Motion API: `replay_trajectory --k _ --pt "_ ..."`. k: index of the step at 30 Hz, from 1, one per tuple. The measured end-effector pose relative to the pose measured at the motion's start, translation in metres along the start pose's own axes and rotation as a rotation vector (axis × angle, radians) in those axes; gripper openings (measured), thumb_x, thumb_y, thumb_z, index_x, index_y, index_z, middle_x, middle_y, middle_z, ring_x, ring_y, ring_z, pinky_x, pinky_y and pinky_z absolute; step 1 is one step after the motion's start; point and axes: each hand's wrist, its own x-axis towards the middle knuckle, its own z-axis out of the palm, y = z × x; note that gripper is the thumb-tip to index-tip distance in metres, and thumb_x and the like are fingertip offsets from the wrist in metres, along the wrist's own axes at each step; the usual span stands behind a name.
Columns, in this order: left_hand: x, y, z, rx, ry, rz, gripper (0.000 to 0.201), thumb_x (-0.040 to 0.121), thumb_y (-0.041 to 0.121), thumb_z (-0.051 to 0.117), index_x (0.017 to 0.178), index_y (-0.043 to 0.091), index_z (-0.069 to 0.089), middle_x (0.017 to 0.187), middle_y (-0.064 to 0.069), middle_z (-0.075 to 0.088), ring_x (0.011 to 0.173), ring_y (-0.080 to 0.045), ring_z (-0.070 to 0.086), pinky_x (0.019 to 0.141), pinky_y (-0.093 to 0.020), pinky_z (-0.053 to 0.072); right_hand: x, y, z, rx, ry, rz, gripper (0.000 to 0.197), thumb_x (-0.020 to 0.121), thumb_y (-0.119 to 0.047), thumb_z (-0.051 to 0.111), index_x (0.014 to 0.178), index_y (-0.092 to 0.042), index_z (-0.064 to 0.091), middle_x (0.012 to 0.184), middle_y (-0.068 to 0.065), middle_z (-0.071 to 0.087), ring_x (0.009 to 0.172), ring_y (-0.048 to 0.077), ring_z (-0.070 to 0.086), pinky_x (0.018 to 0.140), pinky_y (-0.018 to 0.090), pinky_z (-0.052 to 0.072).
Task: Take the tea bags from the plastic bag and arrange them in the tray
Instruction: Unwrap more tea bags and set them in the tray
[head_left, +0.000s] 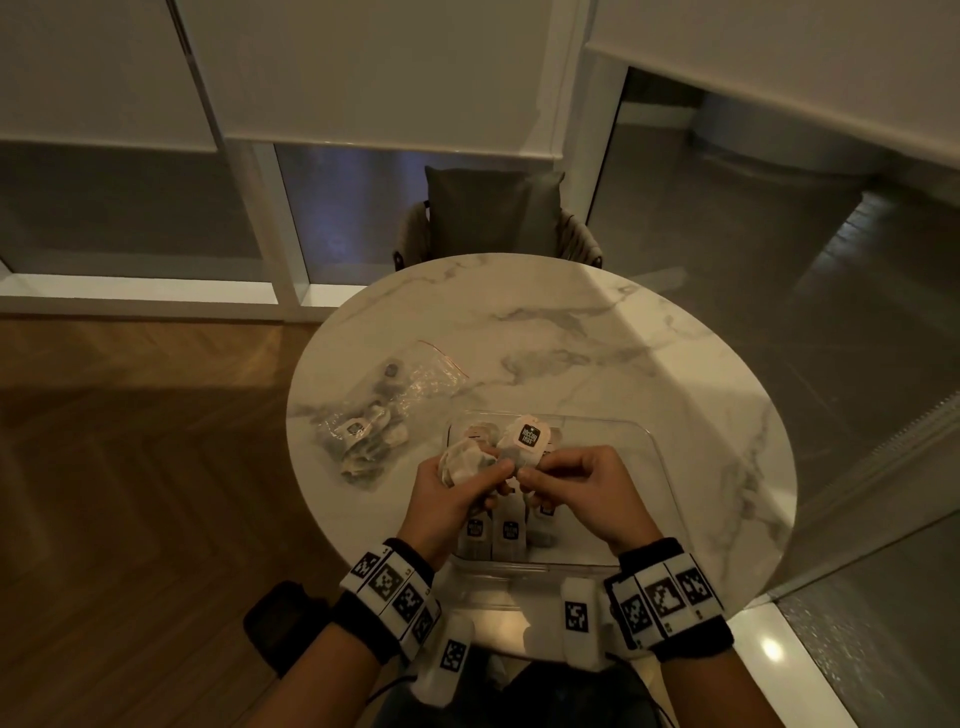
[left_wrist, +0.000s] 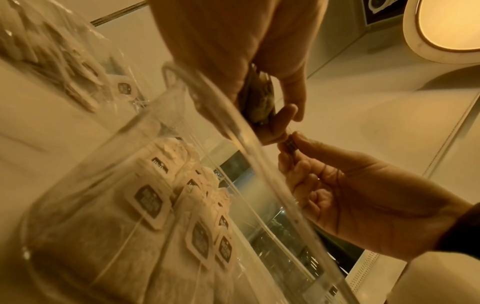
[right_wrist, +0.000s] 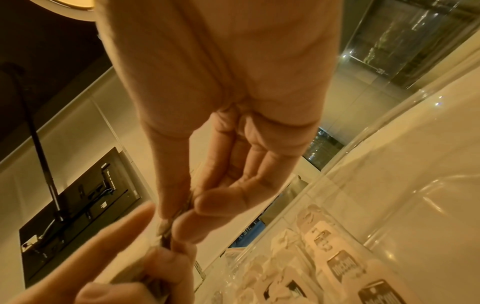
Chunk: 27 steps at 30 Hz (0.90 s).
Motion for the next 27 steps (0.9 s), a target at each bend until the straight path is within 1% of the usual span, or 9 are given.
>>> replay_trajectory --k 2,5,9,12,15,17,20,24,27 --pt "0.0 0.0 0.0 0.003 -0.002 0.003 0.013 0.079 0.008 0.076 0.089 0.002 0.07 0.078 -0.02 0.064 0.065 -0.021 0.058 0.052 -0.021 0.048 0.0 0.0 0.0 -0.003 -0.019 0.004 0.006 0.081 -0.003 0.074 0.084 0.003 0.074 0.071 0.01 0.073 0.057 0.015 0.066 0.056 0.019 0.052" --pt "-0.001 -0.001 -0.001 0.03 -0.013 0.01 0.007 0.084 0.003 0.072 0.091 0.001 0.069 0.078 -0.016 0.066 0.066 -0.019 0.059 0.053 -0.021 0.048 0.0 0.002 0.0 -0.007 -0.024 0.014 0.01 0.083 -0.006 0.073 0.086 0.003 0.074 0.076 0.015 0.074 0.059 0.016 0.067 0.056 0.022 0.052" --pt "-0.001 -0.001 0.0 0.046 -0.013 0.002 0.013 0.084 0.006 0.072 0.094 -0.003 0.07 0.081 -0.017 0.068 0.068 -0.019 0.061 0.052 -0.021 0.047 0.002 0.005 0.0 -0.022 -0.01 0.004 0.013 0.086 -0.009 0.071 0.086 0.003 0.074 0.075 0.012 0.074 0.059 0.016 0.067 0.057 0.022 0.053" --pt "-0.002 0.001 0.0 0.057 -0.02 -0.004 0.02 0.084 0.008 0.072 0.097 -0.007 0.069 0.083 -0.019 0.068 0.067 -0.019 0.061 0.051 -0.021 0.047 0.002 0.005 -0.001 -0.053 -0.023 -0.004 0.011 0.083 -0.012 0.074 0.086 -0.001 0.075 0.075 0.012 0.075 0.06 0.018 0.068 0.058 0.024 0.053" --pt "-0.002 0.0 0.0 0.093 -0.016 -0.017 0.015 0.084 0.007 0.073 0.093 -0.004 0.071 0.08 -0.018 0.069 0.067 -0.021 0.062 0.053 -0.023 0.049 0.004 0.001 -0.003 0.008 0.045 -0.01 0.02 0.075 -0.017 0.079 0.094 -0.011 0.075 0.073 0.008 0.075 0.057 0.017 0.067 0.055 0.023 0.053" --pt "-0.002 -0.001 0.0 0.127 -0.009 -0.024 0.008 0.083 0.006 0.075 0.088 0.0 0.073 0.077 -0.018 0.069 0.068 -0.025 0.062 0.055 -0.025 0.05 0.008 -0.001 -0.006 -0.005 0.083 -0.042 0.02 0.078 -0.018 0.078 0.097 -0.014 0.074 0.073 0.005 0.074 0.055 0.017 0.065 0.052 0.022 0.05" --pt "-0.003 0.0 0.0 0.126 -0.009 -0.03 0.008 0.083 0.009 0.075 0.087 0.002 0.073 0.075 -0.017 0.069 0.067 -0.025 0.062 0.055 -0.025 0.05 0.017 -0.006 -0.015 -0.134 0.031 -0.094 0.011 0.083 -0.015 0.075 0.09 -0.006 0.076 0.077 0.008 0.075 0.055 0.016 0.063 0.052 0.018 0.047" --pt "-0.004 0.003 0.004 0.057 0.007 -0.036 0.027 0.087 0.016 0.071 0.1 -0.008 0.069 0.08 -0.016 0.071 0.064 -0.018 0.063 0.054 -0.022 0.05 0.028 -0.027 -0.037 -0.381 -0.102 -0.1 0.011 0.082 -0.016 0.077 0.087 -0.006 0.076 0.073 0.005 0.074 0.058 0.014 0.067 0.055 0.02 0.051" --pt "-0.002 0.002 0.004 0.0 0.059 -0.048 0.02 0.09 0.011 0.067 0.101 -0.006 0.068 0.082 -0.019 0.07 0.063 -0.017 0.064 0.055 -0.021 0.052 0.039 -0.038 -0.054 -0.64 -0.222 -0.044 0.01 0.08 -0.015 0.08 0.083 -0.006 0.075 0.07 0.007 0.074 0.059 0.016 0.07 0.059 0.023 0.057"
